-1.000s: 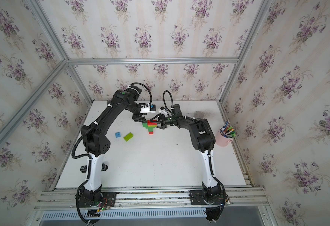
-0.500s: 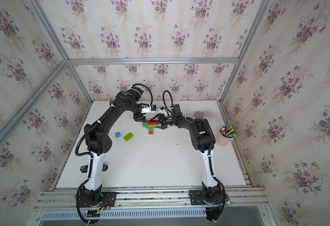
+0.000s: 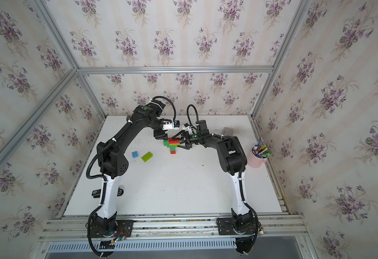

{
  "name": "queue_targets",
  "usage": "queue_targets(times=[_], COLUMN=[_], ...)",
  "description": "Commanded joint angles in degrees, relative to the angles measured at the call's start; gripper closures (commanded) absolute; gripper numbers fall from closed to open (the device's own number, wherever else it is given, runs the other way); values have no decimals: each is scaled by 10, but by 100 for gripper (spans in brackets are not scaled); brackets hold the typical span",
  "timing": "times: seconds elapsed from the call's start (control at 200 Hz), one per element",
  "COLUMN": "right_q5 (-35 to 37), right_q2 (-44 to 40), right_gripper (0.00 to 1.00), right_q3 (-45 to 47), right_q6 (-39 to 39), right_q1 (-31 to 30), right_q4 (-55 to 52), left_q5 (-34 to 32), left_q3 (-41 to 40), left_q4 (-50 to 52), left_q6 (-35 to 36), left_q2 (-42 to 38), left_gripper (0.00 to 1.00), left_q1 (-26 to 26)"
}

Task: Assemble a spoon with lego
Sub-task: Assemble the lego brick with the lego brick.

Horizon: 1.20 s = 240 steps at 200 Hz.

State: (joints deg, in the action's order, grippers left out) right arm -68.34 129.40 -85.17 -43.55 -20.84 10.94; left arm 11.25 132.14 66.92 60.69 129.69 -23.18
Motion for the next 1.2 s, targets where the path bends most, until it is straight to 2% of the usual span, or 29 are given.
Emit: queue_targets(times=[0.0, 0.18, 0.465, 0.704, 0.839, 1.004, 1.099, 1.194], right_q5=[42, 37, 42, 56, 66, 89, 109, 112], right_q2=[-10, -24, -43, -83, -120, -175, -212, -232], right_gripper=[7, 2, 1, 0, 0, 0, 1, 1], right_q3=[3, 4, 11, 40, 77, 122, 146, 149], right_q6=[-17, -33, -27, 2, 20, 47, 59, 63], right_q1=[1, 4, 5, 17, 26, 48, 64, 78], right_q4=[-16, -3, -10, -38, -45, -54, -58, -64], left_q5=[2, 2, 2, 26, 21, -7, -49, -64], left_q3=[1, 3, 3, -26, -115, -315, -415, -478], left_q4=[4, 1, -1, -2, -20, -100, -140, -180], left_q6=[0, -6, -13, -57, -92, -166, -209, -247], left_q2=[-6, -11, -25, -75, -139, -237, -262, -264], left_gripper=[35, 34, 32, 30, 29, 28, 28, 29], left_q1=[1, 3, 5, 28, 51, 83, 90, 92])
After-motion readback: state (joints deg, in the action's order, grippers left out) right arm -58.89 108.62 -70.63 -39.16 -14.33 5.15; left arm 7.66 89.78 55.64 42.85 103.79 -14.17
